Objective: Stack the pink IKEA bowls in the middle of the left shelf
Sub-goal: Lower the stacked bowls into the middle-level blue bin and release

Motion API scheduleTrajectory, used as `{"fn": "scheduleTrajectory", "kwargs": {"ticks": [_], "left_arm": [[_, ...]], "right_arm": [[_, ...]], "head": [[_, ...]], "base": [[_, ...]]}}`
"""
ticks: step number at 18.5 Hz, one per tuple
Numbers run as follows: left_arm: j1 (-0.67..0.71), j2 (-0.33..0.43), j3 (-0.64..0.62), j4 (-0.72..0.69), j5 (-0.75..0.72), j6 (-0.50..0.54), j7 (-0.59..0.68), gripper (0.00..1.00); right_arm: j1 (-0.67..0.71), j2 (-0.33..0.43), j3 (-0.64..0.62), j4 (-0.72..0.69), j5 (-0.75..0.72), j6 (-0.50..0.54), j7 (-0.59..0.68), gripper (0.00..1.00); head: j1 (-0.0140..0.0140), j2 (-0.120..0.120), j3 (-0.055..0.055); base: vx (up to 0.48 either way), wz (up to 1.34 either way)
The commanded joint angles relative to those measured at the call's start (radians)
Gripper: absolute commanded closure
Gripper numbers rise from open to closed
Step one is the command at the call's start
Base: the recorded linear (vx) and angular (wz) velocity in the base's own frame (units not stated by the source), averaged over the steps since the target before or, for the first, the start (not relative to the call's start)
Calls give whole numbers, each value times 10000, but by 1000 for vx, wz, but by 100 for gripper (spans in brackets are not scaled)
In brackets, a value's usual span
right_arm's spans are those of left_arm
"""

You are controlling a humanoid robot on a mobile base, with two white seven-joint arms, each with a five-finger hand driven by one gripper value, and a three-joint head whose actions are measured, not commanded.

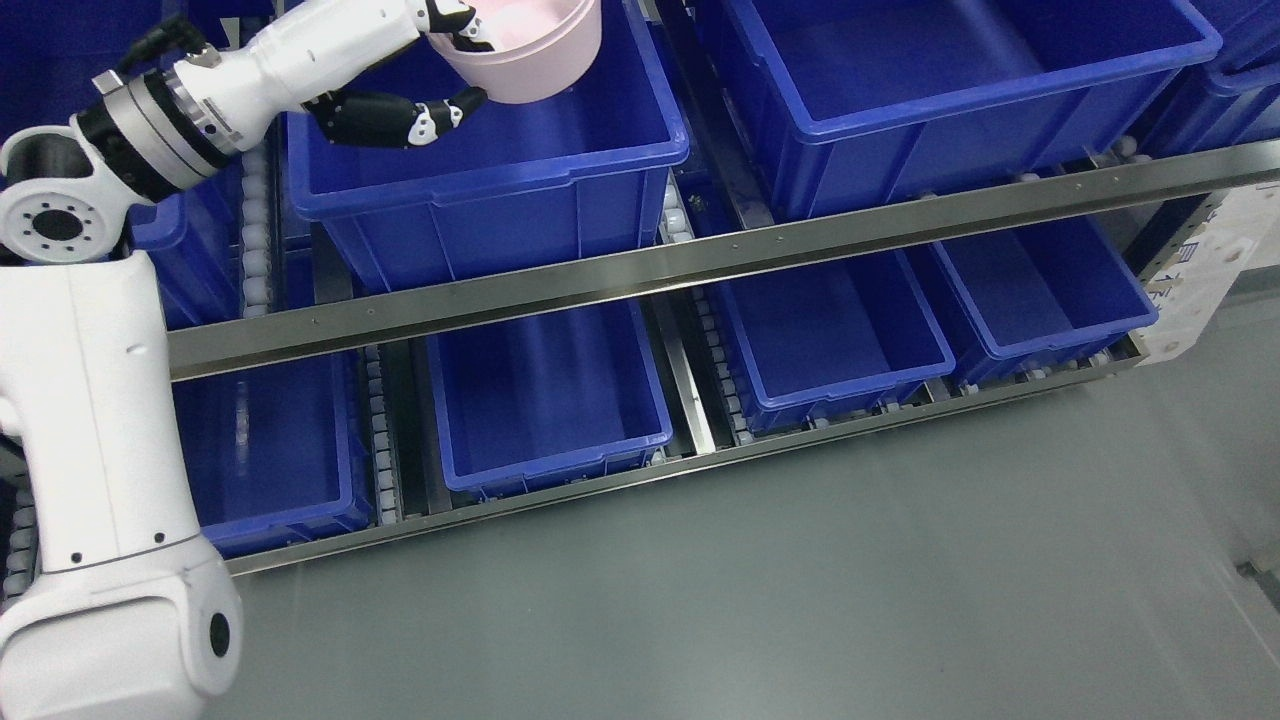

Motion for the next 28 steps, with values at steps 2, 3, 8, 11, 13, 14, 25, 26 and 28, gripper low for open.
{"fn": "scheduleTrajectory", "kwargs": {"ticks": [2, 3, 8, 11, 13, 14, 25, 26, 28], "left_arm": [[-818, 1968, 208, 3077, -1167, 7, 305, 94], [-956, 2046, 147, 3476, -1411, 7, 596, 95], [-1693, 1619, -1289, 4983, -2442, 7, 2359, 94], [-1648, 501, -2153, 5029, -2426, 1351, 3236, 91], [-1586, -358, -2460, 5121, -2442, 2121, 3314, 91], [-1586, -559, -2583, 5258, -2442, 2230, 3451, 91], [-1541, -270, -3214, 5643, -2503, 2522, 4204, 56], [-1525, -270, -3213, 5643, -2503, 2674, 4295, 46], [-1540, -224, -3137, 5613, -2503, 2981, 4723, 32]], "right_arm": [[291, -174, -123, -337, 0, -40, -4, 0], [291, -174, -108, -337, 0, -40, -4, 0], [291, -174, -107, -337, 0, -25, -4, 0], [291, -174, -123, -337, 0, -25, -4, 0], [291, -174, -107, -337, 0, -25, -4, 0], [291, -174, -107, -337, 0, -25, -4, 0], [291, -174, -108, -337, 0, -40, -4, 0], [291, -174, -107, -337, 0, -40, -4, 0], [291, -174, -108, -337, 0, -25, -4, 0]], "head": [[0, 0, 0], [0, 0, 0], [0, 0, 0], [0, 0, 0], [0, 0, 0], [0, 0, 0], [0, 0, 0], [0, 0, 0], [0, 0, 0]], "base": [[0, 0], [0, 0], [0, 0], [0, 0], [0, 0], [0, 0], [0, 0], [0, 0], [0, 0]]}}
